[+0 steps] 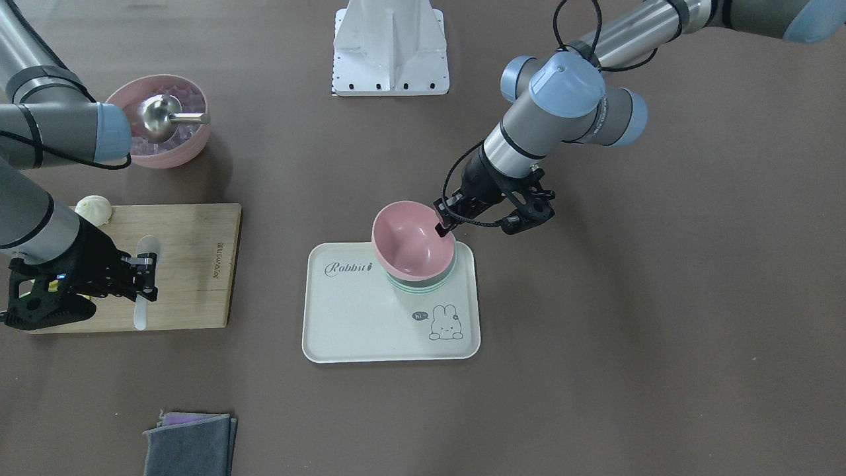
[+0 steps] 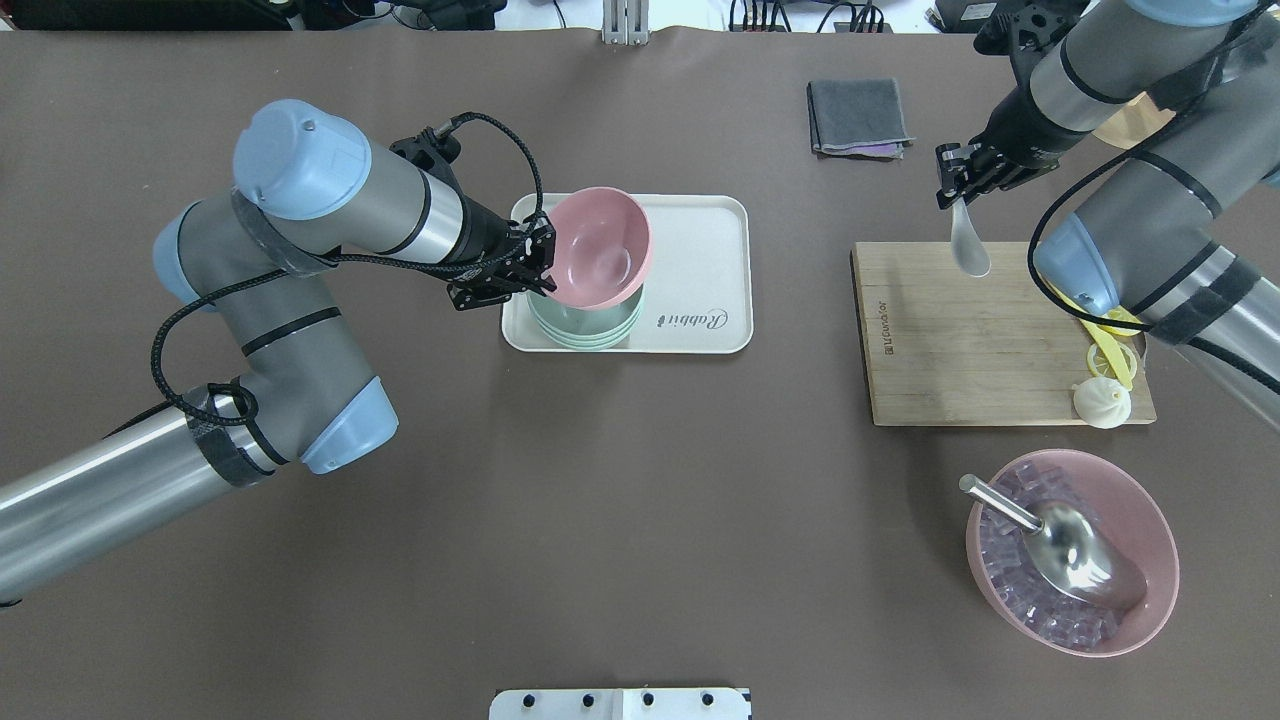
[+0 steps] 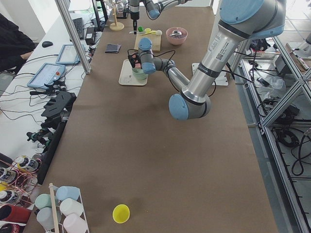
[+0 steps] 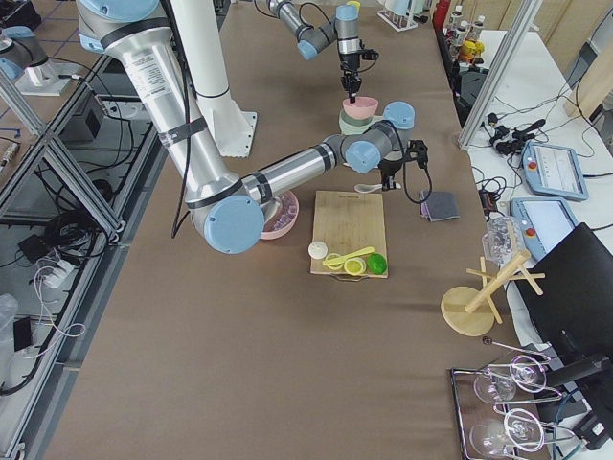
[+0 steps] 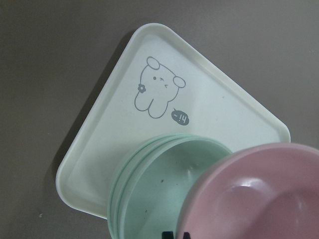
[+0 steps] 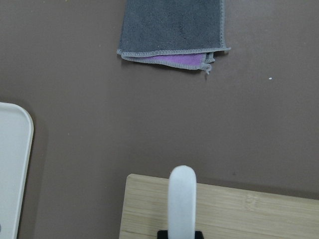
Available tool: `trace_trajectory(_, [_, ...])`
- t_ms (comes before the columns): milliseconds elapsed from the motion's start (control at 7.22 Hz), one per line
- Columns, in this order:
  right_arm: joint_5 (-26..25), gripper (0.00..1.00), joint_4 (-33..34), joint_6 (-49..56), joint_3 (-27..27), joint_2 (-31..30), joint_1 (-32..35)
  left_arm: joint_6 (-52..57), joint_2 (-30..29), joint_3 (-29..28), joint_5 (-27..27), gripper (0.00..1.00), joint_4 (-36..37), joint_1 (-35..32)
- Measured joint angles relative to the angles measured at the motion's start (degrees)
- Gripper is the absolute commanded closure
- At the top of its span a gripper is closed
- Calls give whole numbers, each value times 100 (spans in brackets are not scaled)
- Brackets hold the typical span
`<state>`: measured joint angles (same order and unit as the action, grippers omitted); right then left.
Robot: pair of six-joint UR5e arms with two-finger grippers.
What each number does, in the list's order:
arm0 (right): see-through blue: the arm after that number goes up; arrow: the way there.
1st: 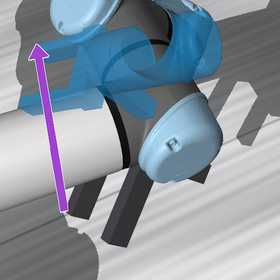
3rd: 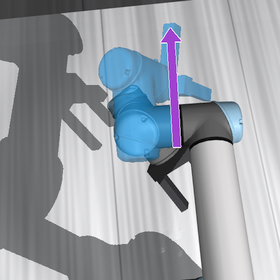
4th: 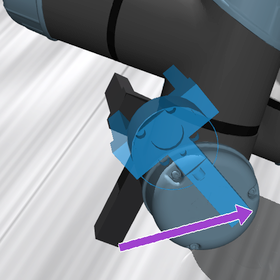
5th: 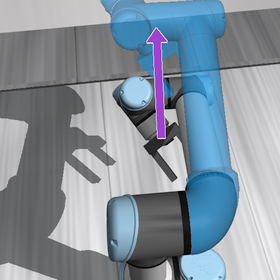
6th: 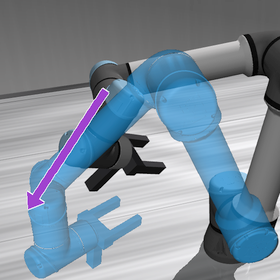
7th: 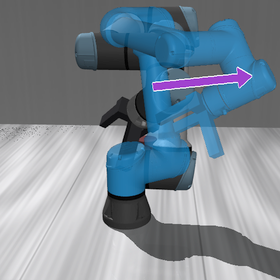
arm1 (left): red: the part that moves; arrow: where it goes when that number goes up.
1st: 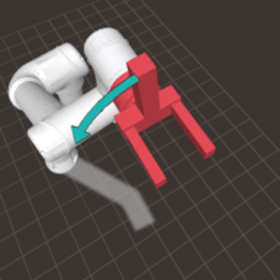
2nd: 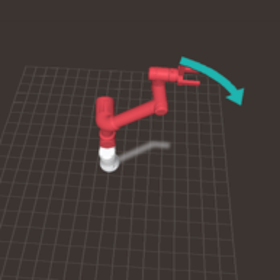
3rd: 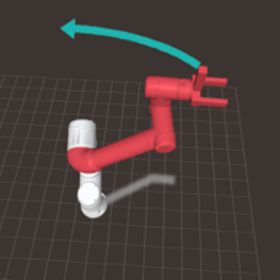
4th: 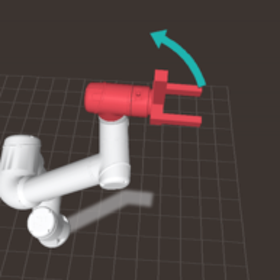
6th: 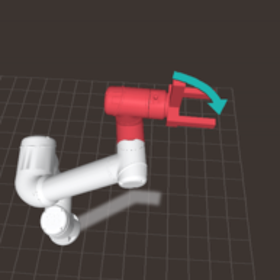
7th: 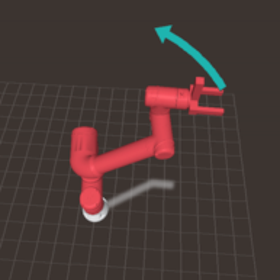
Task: Stack pink bowl on green and place spoon
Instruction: 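Lower the pink bowl into the green bowl while the right gripper lifts the spoon, then release the pink bowl with the left gripper while the right carries the spoon over it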
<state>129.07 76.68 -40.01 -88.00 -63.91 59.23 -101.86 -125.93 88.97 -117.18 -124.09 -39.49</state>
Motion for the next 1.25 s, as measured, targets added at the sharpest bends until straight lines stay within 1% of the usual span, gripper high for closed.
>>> trace_trajectory(415, [-2, 100, -4, -7, 10, 49, -10, 46, 85, 10, -30, 100, 11, 7])
trace_trajectory(554, [-4, 100, -4, -5, 10, 69, -13, 81, 131, 1, -32, 2, 12, 6])
trace_trajectory(969, [-11, 100, -4, -19, 10, 120, -26, 104, 209, 21, 9, 2, 19, 3])
trace_trajectory(1108, [-6, 100, -16, -172, 5, 194, -37, 103, 252, 117, -4, 2, 20, -35])
trace_trajectory(1246, [2, 100, -40, -526, 0, 346, -72, 111, 314, 285, -138, 2, 45, -235])
